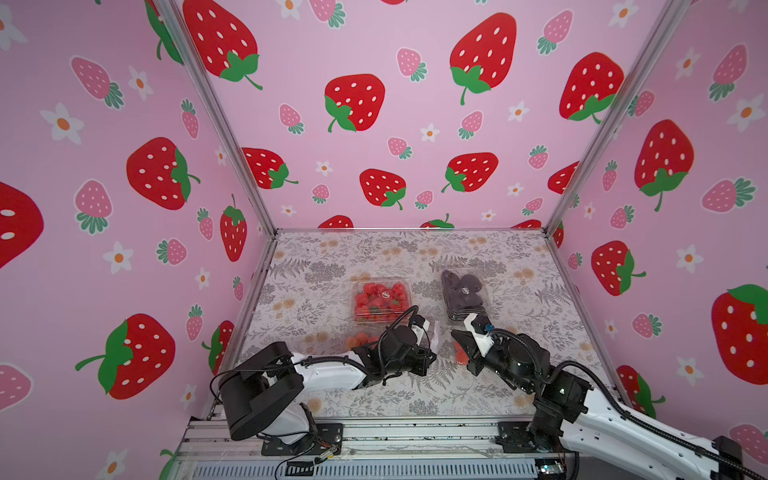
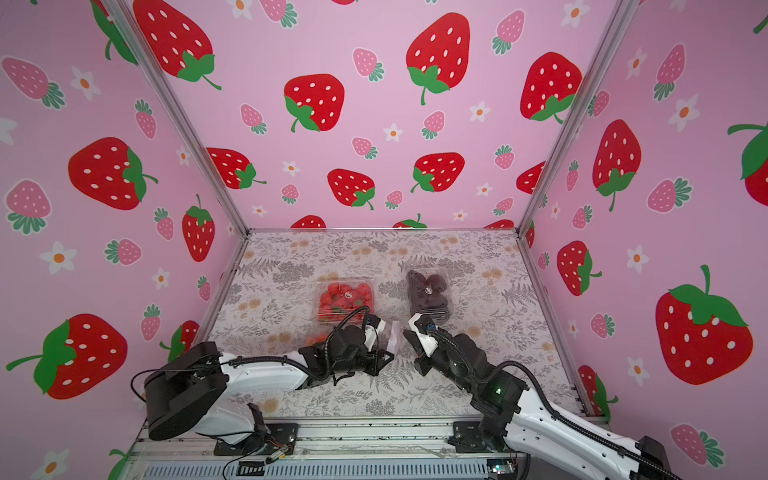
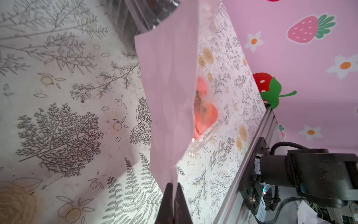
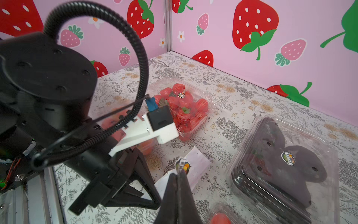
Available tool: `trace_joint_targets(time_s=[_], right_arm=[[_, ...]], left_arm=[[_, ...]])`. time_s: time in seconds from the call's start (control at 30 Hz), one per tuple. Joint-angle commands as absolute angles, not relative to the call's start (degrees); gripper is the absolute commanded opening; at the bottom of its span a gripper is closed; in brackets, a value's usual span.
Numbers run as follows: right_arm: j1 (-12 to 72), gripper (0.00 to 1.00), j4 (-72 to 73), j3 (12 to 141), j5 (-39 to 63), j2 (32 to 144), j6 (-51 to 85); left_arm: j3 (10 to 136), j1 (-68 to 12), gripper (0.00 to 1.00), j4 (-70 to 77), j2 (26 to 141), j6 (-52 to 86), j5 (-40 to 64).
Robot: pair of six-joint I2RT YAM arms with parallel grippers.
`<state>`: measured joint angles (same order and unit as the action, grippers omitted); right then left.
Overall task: Label fruit boxes
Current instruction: Place the label sticker at the center of the board, then stick the label on the fruit box.
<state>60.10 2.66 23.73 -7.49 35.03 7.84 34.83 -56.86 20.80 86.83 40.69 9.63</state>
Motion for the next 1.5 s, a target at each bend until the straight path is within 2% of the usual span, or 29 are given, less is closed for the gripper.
trace_joint_targets(time_s=[0.0, 0.03, 0.1, 0.37, 0.57, 0.73, 0.8, 0.97, 1.0, 1.1, 1.23, 1.47], right_arm=[[59.77, 0.00, 1.85, 23.21, -8.35, 33.45, 8.09], [59.83, 0.00, 1.80, 23.05, -8.21, 33.24, 8.08], [59.77, 0.00, 1.67, 22.87, -8.32, 32.87, 8.09], [59.78, 0.00, 1.89, 22.68, -8.56, 32.69, 8.06], [59.78, 0.00, 1.85, 23.11, -8.26, 33.20, 7.82], [59.78, 0.00, 2.44, 23.28, -8.13, 33.98, 7.67], [59.77, 0.00, 2.76, 23.76, -7.99, 35.08, 7.56], [59.92, 0.00, 4.45, 26.06, -9.51, 41.36, 8.72], [60.08, 0.00, 5.40, 26.80, -9.41, 43.79, 8.85], [61.17, 0.00, 8.59, 29.31, -7.72, 51.22, 8.75], [62.89, 0.00, 10.56, 35.83, -3.82, 64.06, 7.74], [64.63, 0.00, 10.30, 46.29, 0.96, 79.62, 6.21]], left_arm=[[38.26, -56.87, 0.05, 18.05, 88.42, 41.75, 8.52], [38.32, -56.87, 0.05, 17.53, 88.49, 41.84, 8.18], [38.14, -56.87, 0.11, 16.56, 87.95, 41.92, 5.80], [38.15, -56.74, 0.19, 13.05, 87.22, 41.75, 2.74], [37.03, -57.41, 0.58, 10.92, 82.32, 40.70, 2.00], [35.22, -58.10, 0.80, 8.45, 77.38, 40.45, 1.65], [34.36, -58.23, 0.86, 6.47, 74.17, 40.30, 0.53], [30.55, -58.30, 0.87, 5.91, 63.94, 38.44, -1.06], [28.92, -58.02, 0.81, 6.88, 61.26, 37.53, -2.69], [25.90, -54.38, 0.75, 5.53, 54.61, 37.26, -5.91], [23.70, -46.91, 0.74, -0.07, 45.69, 36.62, -4.24], [17.32, -26.45, 0.71, -5.48, 35.64, 39.68, 4.39]])
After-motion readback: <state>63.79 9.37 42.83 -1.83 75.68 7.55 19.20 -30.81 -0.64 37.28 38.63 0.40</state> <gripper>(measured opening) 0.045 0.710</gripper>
